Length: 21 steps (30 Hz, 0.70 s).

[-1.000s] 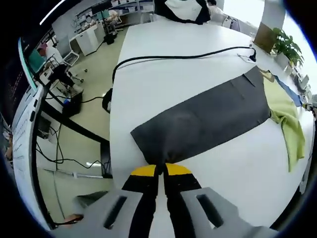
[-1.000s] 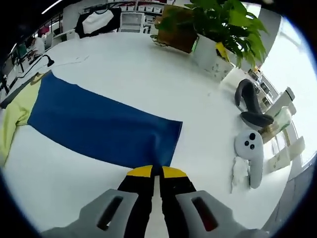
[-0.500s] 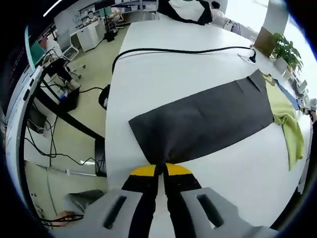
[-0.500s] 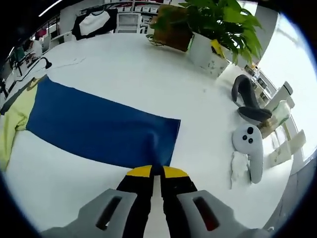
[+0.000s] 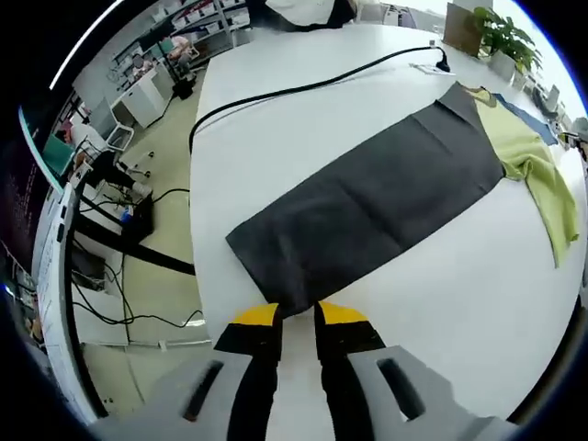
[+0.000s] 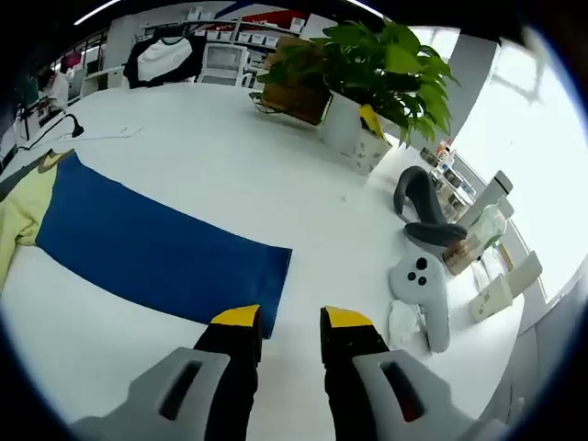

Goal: Fold the garment on the visible template until the final outline fits inside the template.

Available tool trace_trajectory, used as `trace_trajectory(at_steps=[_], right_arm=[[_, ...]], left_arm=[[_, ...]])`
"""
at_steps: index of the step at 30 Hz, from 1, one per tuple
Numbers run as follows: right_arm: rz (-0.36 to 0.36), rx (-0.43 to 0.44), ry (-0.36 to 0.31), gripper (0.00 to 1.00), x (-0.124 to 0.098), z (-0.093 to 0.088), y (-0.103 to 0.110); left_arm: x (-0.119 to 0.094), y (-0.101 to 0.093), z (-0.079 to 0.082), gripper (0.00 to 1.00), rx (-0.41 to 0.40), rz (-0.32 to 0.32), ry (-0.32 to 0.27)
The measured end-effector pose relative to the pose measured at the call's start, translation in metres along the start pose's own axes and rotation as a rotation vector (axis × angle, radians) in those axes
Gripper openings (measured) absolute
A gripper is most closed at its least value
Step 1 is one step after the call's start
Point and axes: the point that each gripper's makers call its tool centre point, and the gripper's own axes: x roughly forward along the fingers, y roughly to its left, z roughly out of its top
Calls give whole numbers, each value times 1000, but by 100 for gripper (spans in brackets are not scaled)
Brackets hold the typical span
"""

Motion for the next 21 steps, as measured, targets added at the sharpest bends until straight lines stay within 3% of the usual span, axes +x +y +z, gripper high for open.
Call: trace_trajectory(at_steps=[3,5,8,10,15,21], right_arm=[[-10,-33,-53,36,-3,9,6],[-11,-43,-84,47,-4,11,12],[-10,-16,-112,60,-5,11,19],[3,-35,-153,65,-9,12,31],[12,-91,-207,82,-18,17,50],[43,-150,-293,89,-38,31,73]], left_arm=[[-8,-4,4,21,21,0,-21],[-14,-9,8,28,54,1,-55],[-26,-22,19,29,175,5,-149],[-30,-31,16,34,169,-11,-154],[-44,-54,26,41,181,-49,-261],[-54,-80,32,45,173,-102,-346]])
